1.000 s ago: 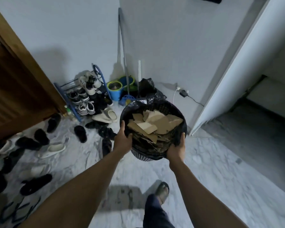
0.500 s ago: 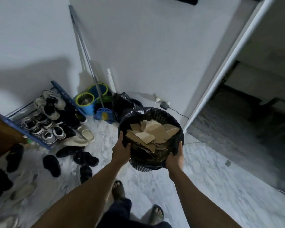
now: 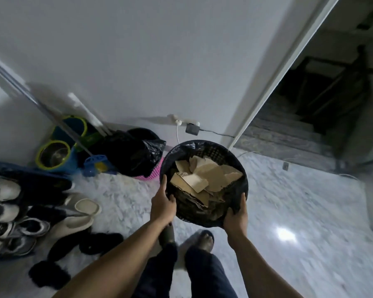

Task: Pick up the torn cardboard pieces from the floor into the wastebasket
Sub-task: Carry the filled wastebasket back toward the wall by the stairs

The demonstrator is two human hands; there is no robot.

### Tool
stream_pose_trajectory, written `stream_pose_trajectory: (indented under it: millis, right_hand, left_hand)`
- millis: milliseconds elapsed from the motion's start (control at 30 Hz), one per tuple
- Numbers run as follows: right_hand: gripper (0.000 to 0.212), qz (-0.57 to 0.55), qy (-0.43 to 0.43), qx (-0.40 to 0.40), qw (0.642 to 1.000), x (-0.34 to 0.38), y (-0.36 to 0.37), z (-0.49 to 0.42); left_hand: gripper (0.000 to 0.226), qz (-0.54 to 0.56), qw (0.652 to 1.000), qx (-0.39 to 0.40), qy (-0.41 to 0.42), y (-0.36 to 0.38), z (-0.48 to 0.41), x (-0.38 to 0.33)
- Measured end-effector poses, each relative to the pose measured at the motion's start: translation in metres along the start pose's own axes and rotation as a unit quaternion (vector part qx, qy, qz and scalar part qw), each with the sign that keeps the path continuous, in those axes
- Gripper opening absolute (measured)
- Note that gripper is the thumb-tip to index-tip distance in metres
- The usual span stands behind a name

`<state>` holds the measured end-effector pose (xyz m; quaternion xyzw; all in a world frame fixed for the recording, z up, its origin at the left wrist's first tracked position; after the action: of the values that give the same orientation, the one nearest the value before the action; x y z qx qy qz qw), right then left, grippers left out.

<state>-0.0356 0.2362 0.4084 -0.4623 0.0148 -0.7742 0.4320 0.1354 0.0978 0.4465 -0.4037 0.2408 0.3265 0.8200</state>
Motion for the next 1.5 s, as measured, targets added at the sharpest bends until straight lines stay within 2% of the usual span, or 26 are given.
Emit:
stream_pose_trajectory:
  millis: [233, 333, 400, 467, 533, 733, 900, 1000, 1100, 1167, 1233, 1367, 1500]
  right_hand:
    - [0.084, 0.016, 0.051, -0.019, 0.998, -0.073, 0.056, -0.079]
    - [0.085, 0.02, 0.075, -0.017, 0.997, -0.112, 0.082, -0.115]
    - [0.086, 0.037, 0.086, -0.023, 0.995, -0.178, 0.118, -0.164]
    - [0.089, 0.034, 0.081, -0.014, 0.996, -0.169, 0.118, -0.166]
    - [0.088, 0.055, 0.068, -0.02, 0.996, -0.216, 0.144, -0.204]
    - [0.075, 0.065, 0.033, -0.052, 0.996, -0.269, 0.181, -0.263]
    - [0.072, 0.1, 0.012, -0.06, 0.993, -0.286, 0.195, -0.283]
    - [0.085, 0.133, 0.007, -0.029, 0.991, -0.299, 0.197, -0.282]
    - [0.113, 0.137, -0.012, 0.012, 0.99, -0.301, 0.199, -0.282]
    - [0.138, 0.131, -0.011, 0.035, 0.991, -0.299, 0.198, -0.28]
    - [0.155, 0.123, -0.012, 0.051, 0.991, -0.299, 0.194, -0.284]
    - [0.155, 0.115, -0.03, 0.092, 0.989, -0.293, 0.192, -0.288]
    - [0.162, 0.112, -0.041, 0.085, 0.989, -0.287, 0.192, -0.298]
  left_hand:
    - [0.071, -0.078, 0.996, 0.029, -0.026, 0.065, -0.093, 0.063]
    - [0.071, -0.076, 0.995, 0.039, -0.048, 0.097, -0.134, 0.101]
    - [0.071, -0.09, 0.992, 0.041, -0.081, 0.146, -0.179, 0.163]
    - [0.07, -0.081, 0.994, 0.044, -0.063, 0.144, -0.188, 0.161]
    - [0.069, -0.085, 0.994, 0.035, -0.063, 0.18, -0.222, 0.206]
    - [0.069, -0.053, 0.998, 0.028, -0.003, 0.227, -0.28, 0.263]
    - [0.084, -0.042, 0.997, 0.046, 0.041, 0.244, -0.301, 0.279]
    - [0.124, -0.022, 0.993, 0.115, 0.02, 0.242, -0.301, 0.292]
    - [0.15, -0.044, 0.983, 0.175, 0.02, 0.237, -0.301, 0.301]
    - [0.154, -0.069, 0.978, 0.196, 0.027, 0.235, -0.302, 0.305]
    - [0.156, -0.083, 0.975, 0.203, 0.036, 0.236, -0.308, 0.305]
    - [0.157, -0.086, 0.974, 0.201, 0.055, 0.233, -0.316, 0.3]
    - [0.162, -0.074, 0.98, 0.177, 0.061, 0.234, -0.324, 0.29]
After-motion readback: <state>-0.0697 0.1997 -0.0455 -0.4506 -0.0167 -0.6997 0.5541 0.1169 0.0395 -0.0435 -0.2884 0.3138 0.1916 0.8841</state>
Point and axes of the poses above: each hand's wrist, its own z-axis away from the middle knuckle, its own y-axis out of the palm, x = y × z, the point moved 1 cm from there along -z, towards the middle knuckle, and after that the axes turned 1 degree about z, right-handed, at the moved point
